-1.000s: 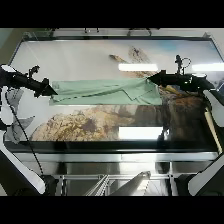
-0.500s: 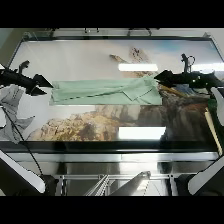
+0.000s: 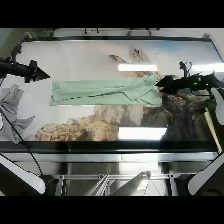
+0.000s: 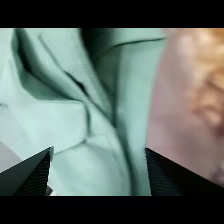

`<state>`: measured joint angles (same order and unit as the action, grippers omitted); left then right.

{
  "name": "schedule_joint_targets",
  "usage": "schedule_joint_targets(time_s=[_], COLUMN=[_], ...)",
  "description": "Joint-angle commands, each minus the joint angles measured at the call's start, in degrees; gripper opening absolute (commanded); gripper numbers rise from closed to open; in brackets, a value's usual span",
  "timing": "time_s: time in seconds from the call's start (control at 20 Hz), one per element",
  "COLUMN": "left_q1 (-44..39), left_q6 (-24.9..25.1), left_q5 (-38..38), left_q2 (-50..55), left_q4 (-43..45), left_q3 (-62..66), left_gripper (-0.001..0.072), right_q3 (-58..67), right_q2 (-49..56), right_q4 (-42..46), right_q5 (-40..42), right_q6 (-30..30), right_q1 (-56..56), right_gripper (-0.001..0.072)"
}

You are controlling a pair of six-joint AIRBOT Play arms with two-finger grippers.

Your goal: Fold the shirts.

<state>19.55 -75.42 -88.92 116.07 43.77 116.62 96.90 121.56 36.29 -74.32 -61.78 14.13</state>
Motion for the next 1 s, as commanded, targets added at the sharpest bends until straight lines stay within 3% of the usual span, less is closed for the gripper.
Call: schedule_joint_targets(time_s=[0.0,0.15,0.2,0.25,0.3,0.55,0.8,0.95], left_q1=[-6.40,-13.70,-16.17,-18.56,-21.14,-31.30,-36.28,-38.75], left_q6=[1.05,2.56,2.84,2.93,2.80,0.33,0.35,-0.63], left_q5=[1.09,3.96,5.86,8.24,10.99,22.91,31.32,29.83], left_q2=[-0.31,-0.26,-0.20,-0.17,-0.09,0.17,0.61,4.42], left_q4=[-1.31,-1.22,-0.74,1.33,4.81,19.63,19.69,19.02], left_q3=[-0.04,-0.04,-0.07,-0.04,-0.07,-5.18,-12.04,-8.85], left_gripper=[0.0002,0.0002,0.0003,0.0002,0.0002,0.0003,0.0003,0.0004], right_q3=[-0.02,0.00,0.00,0.00,0.00,0.00,0.00,0.00], right_q2=[2.38,3.30,3.39,3.39,3.37,-0.20,-9.38,-15.69], right_q4=[-1.51,-7.76,-9.88,-11.69,-13.44,-15.41,-16.22,-16.24], right_q5=[0.46,0.81,0.66,0.48,0.26,-4.13,-11.32,-11.50], right_q6=[-0.35,2.05,3.30,4.15,4.63,4.74,4.52,3.23], right_q1=[-3.72,-5.29,-5.35,-5.38,-5.35,-4.11,-3.98,-6.21], right_gripper=[0.0678,0.0640,0.0431,0.0158,0.0007,0.0010,0.0010,0.0011])
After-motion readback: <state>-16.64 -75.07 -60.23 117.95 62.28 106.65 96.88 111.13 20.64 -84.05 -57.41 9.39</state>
